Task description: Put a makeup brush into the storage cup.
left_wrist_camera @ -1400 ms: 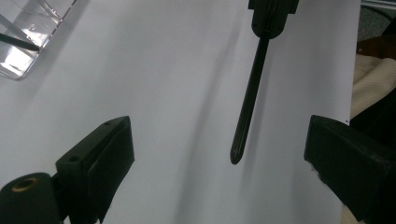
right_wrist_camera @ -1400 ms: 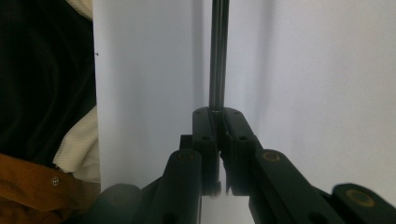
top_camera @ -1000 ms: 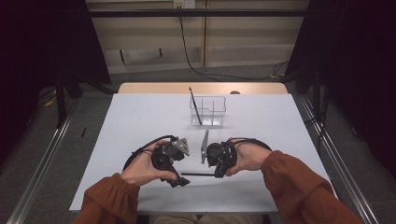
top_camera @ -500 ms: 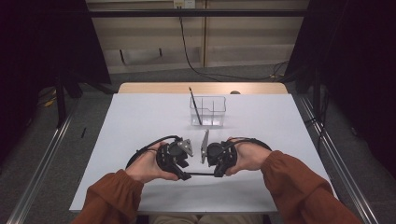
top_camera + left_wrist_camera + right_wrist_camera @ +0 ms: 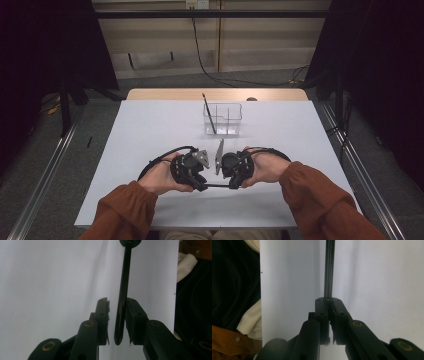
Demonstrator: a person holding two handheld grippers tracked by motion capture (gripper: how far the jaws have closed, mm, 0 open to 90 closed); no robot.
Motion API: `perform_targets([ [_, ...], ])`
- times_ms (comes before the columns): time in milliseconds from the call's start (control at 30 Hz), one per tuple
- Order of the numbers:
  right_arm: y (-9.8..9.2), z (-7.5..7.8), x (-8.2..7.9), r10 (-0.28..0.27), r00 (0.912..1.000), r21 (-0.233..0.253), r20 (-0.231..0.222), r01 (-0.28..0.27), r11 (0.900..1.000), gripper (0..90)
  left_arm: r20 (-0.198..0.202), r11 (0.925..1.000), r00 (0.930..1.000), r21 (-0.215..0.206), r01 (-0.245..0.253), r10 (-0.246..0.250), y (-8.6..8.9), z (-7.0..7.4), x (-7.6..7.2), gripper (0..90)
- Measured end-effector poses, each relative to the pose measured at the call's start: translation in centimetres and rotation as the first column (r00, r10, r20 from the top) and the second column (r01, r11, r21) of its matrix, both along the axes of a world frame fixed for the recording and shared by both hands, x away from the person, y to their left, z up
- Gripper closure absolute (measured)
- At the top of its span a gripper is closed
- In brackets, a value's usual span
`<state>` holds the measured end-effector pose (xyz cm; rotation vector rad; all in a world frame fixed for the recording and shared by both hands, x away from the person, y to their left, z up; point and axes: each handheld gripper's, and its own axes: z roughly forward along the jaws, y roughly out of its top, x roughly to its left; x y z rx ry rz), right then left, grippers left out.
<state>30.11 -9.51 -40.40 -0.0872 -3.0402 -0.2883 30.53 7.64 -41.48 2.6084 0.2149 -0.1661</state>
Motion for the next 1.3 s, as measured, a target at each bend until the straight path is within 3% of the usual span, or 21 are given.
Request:
perform_targets([
  [33, 0.0, 0.0, 0.0, -0.006, 1.0000, 0.000, 0.001, 0.006, 1.000, 84.2, 0.011, 0.9996, 0.9996, 0.014, 0.025, -0.025, 0.0, 0.1, 0.2, 76.4],
  [100, -0.2, 0.0, 0.1, 0.004, 0.9999, 0.009, 0.011, -0.004, 1.000, 84.3, 0.003, 0.9996, 0.9997, 0.008, 0.026, -0.026, -0.1, -0.1, 0.1, 79.8],
  [133, -0.2, 0.0, 0.1, 0.004, 1.0000, 0.010, 0.008, -0.005, 1.000, 84.3, 0.016, 0.9970, 0.9974, 0.034, 0.069, -0.070, -0.1, 0.0, 0.4, 80.1],
  [200, -0.3, -0.1, 0.0, 0.000, 1.0000, 0.002, 0.001, 0.000, 1.000, 84.3, 0.007, 0.9980, 0.9982, 0.022, 0.060, -0.060, -0.1, 0.0, 0.3, 80.8],
  [233, -0.3, -0.1, 0.0, 0.000, 1.0000, 0.001, 0.001, 0.000, 1.000, 84.3, -0.009, 0.9997, 0.9997, -0.003, 0.024, -0.024, -0.2, -0.2, 0.0, 81.1],
  [267, -0.3, -0.1, 0.0, 0.000, 1.0000, 0.001, 0.004, 0.000, 1.000, 84.2, -0.008, 0.9983, 0.9984, 0.011, 0.057, -0.056, -0.1, -0.1, 0.2, 81.6],
  [467, -0.4, -0.2, -0.1, 0.006, 1.0000, 0.009, 0.002, -0.006, 1.000, 83.6, -0.027, 0.9966, 0.9962, 0.005, 0.083, -0.082, 0.0, -0.1, 0.2, 83.6],
  [767, -0.8, -0.2, 0.2, -0.005, 0.9997, 0.043, 0.026, 0.004, 0.999, 81.0, -0.035, 0.9983, 0.9978, -0.017, 0.056, -0.057, 0.2, 0.0, 0.3, 84.0],
  [1033, -1.0, -0.4, 0.3, -0.031, 0.9991, 0.060, 0.028, 0.030, 0.998, 73.5, -0.024, 0.9985, 0.9985, -0.027, 0.048, -0.049, 0.5, 0.2, 0.3, 84.0],
  [1300, -1.4, -0.4, 0.5, -0.066, 0.9973, 0.079, 0.032, 0.064, 0.995, 53.7, -0.026, 0.9992, 0.9994, -0.033, 0.023, -0.023, 1.0, 0.1, 0.3, 84.0],
])
